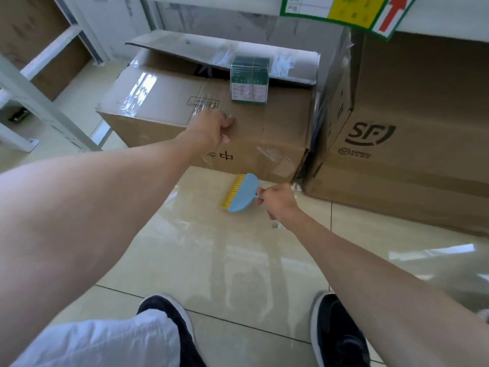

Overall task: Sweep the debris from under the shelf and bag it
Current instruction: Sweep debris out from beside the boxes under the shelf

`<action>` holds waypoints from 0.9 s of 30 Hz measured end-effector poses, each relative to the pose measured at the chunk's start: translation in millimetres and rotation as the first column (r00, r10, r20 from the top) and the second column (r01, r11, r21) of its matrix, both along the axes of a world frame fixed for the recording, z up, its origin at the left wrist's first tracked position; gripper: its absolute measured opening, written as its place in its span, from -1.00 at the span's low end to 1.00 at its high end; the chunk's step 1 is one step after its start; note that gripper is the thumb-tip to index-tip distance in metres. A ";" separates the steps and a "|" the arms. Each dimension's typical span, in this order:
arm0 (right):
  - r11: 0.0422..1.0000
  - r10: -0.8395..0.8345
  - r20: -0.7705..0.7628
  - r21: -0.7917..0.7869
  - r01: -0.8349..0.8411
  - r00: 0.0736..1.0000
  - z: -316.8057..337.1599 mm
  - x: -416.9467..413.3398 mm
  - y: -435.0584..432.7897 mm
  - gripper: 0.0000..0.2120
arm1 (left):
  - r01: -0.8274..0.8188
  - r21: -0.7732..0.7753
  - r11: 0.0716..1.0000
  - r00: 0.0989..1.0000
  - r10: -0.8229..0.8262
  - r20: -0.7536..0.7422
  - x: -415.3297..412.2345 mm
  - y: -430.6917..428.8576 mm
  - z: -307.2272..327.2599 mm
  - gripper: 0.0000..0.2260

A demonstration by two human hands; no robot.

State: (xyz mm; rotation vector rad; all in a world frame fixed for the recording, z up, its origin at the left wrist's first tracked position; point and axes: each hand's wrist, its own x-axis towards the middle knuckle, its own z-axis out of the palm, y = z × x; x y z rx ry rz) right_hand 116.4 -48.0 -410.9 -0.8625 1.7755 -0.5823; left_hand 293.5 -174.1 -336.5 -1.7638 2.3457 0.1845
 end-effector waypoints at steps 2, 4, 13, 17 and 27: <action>1.000 0.028 0.003 -0.006 -0.028 1.000 -5.6 16.5 -1.5 -0.68 | 0.002 -0.001 1.000 1.000 -0.002 -0.003 0.7 -1.0 -1.6 -0.43; 1.000 0.025 0.021 -0.007 -0.025 0.999 -11.9 27.4 -3.3 -0.74 | 0.009 0.007 1.000 1.000 -0.009 0.003 2.0 -3.9 -3.4 -0.43; 0.998 -0.011 -0.119 0.065 0.019 0.993 -28.6 -12.1 -11.0 -0.77 | 0.024 0.013 1.000 0.998 -0.025 0.054 3.2 -6.4 -6.0 -0.42; 0.996 0.017 -0.201 0.084 0.000 0.979 -29.9 -41.3 2.8 -0.74 | 0.011 0.011 1.000 0.997 -0.012 0.081 2.7 -4.0 -3.8 -0.42; 0.985 0.017 -0.307 0.167 0.036 0.952 -29.7 -91.4 44.9 -0.72 | 0.010 0.007 1.000 0.996 -0.010 0.092 -2.3 5.8 7.6 -0.42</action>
